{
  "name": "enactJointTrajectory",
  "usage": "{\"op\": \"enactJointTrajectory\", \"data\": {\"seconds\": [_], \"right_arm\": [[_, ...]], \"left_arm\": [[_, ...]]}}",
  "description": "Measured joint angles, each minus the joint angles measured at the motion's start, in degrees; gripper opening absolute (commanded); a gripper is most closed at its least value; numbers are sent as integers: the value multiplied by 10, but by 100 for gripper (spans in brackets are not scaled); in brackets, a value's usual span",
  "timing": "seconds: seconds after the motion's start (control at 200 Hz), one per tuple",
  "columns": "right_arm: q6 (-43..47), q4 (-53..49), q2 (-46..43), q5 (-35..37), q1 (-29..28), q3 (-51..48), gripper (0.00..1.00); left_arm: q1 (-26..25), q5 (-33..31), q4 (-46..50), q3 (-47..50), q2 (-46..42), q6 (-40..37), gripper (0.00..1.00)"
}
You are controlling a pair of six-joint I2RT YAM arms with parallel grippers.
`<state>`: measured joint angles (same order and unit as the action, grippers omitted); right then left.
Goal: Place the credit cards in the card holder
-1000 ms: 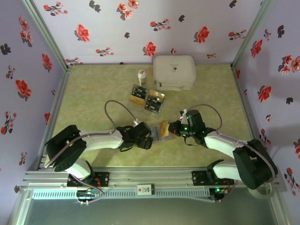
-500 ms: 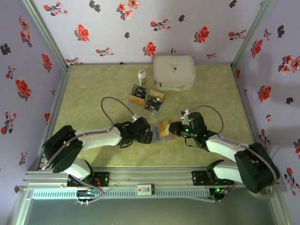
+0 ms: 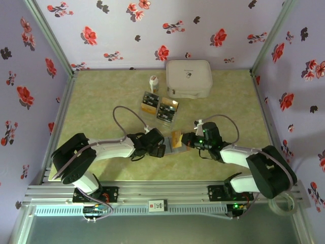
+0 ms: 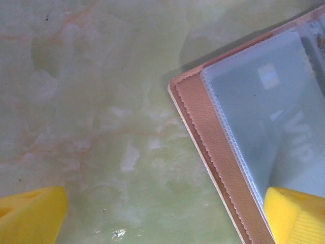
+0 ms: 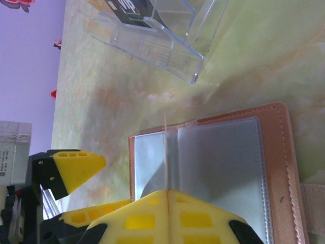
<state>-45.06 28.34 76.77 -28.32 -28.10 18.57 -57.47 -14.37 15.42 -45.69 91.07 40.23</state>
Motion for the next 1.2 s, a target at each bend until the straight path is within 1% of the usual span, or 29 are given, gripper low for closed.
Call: {"op": "enactJointTrajectory", "data": {"seconds": [0.295, 0.825, 1.2], "right_arm": [[1, 44, 30, -9, 0, -3, 0], [24, 57, 47, -9, 0, -11, 0], [27, 75, 61, -25, 0, -16, 0]], "left_arm": [[0, 0, 0, 5, 0, 2, 100], [0, 0, -2, 8, 1, 2, 100], [0, 0, -2, 8, 1, 2, 100]]}}
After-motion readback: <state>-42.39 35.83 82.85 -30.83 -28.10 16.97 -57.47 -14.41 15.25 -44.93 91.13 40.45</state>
